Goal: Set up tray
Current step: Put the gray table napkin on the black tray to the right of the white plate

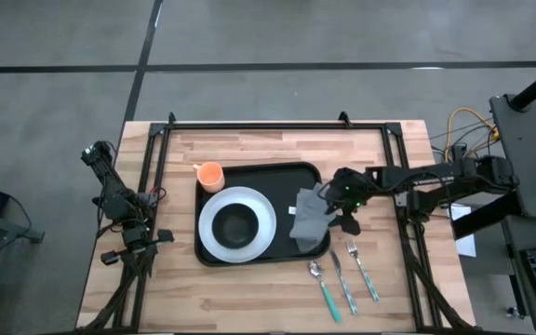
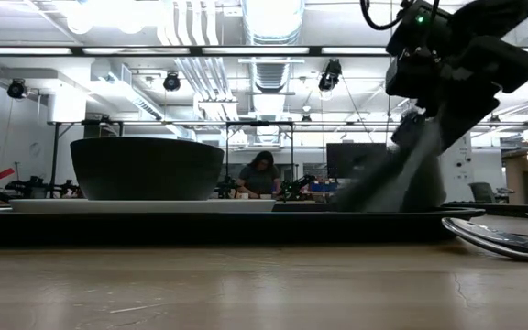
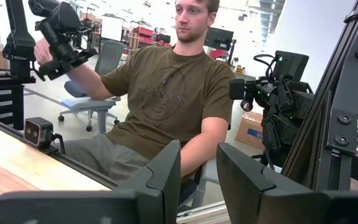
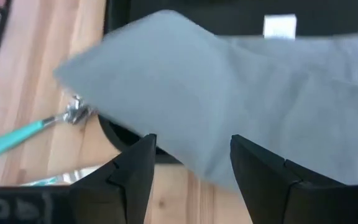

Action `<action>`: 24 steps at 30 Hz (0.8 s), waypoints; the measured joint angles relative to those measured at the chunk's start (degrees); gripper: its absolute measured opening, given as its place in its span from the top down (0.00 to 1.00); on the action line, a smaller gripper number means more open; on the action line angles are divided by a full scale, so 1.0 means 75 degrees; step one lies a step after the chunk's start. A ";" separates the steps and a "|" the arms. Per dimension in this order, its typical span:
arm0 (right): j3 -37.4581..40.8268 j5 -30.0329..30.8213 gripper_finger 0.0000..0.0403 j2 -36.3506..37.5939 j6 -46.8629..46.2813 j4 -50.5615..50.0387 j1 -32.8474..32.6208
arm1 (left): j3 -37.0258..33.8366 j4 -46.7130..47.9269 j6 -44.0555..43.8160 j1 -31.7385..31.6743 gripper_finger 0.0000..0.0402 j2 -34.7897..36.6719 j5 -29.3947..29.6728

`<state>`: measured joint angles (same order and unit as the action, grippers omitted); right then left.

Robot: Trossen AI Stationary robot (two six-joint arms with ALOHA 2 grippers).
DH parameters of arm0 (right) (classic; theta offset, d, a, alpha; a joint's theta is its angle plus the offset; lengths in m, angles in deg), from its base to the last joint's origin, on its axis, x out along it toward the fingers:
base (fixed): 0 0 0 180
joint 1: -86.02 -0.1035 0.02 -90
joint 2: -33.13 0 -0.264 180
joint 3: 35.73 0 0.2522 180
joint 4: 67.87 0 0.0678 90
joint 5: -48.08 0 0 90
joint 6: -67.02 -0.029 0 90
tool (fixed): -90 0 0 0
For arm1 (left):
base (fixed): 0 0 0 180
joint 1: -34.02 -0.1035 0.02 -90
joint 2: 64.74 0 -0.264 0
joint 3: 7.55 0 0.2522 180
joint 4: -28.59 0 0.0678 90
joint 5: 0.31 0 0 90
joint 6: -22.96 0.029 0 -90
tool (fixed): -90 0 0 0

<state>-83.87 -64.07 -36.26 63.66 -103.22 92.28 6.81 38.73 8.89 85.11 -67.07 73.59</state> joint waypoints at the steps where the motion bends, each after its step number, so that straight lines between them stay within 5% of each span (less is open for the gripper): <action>1: -0.0084 0.0075 0.51 0.0000 -0.0133 -0.0235 0.0000 | 0.0000 0.0000 0.0000 -0.0001 0.79 0.0000 0.0000; 10: -0.0428 0.2354 0.51 -0.0153 -0.0757 0.0103 0.0005 | 0.0000 0.0002 -0.0002 -0.0001 0.79 0.0000 0.0000; 24: -0.1840 0.2352 0.51 -0.2604 -0.0440 -0.1022 0.0067 | 0.0000 0.0000 -0.0001 0.0000 0.79 -0.0002 -0.0003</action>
<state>-97.68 -46.42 -55.79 60.36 -110.88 92.78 6.81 38.73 8.88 85.11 -67.08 73.57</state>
